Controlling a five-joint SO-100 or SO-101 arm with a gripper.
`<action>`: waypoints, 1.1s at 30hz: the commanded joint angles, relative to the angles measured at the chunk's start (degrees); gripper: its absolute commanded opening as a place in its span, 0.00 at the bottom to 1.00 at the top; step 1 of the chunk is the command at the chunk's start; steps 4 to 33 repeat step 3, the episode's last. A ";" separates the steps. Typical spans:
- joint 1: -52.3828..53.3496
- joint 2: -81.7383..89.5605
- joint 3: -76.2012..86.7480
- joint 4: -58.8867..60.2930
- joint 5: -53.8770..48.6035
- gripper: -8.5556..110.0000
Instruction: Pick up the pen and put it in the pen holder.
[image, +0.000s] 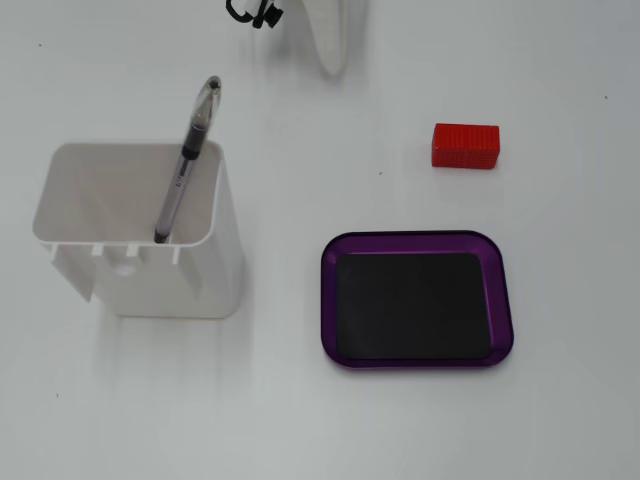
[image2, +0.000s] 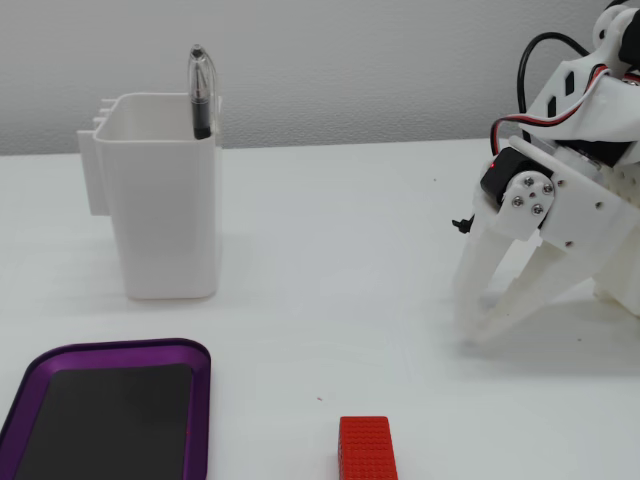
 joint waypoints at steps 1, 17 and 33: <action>0.18 3.52 0.35 -0.44 -0.35 0.07; 0.18 3.52 0.35 -0.44 -0.35 0.07; 0.18 3.52 0.35 -0.44 -0.35 0.07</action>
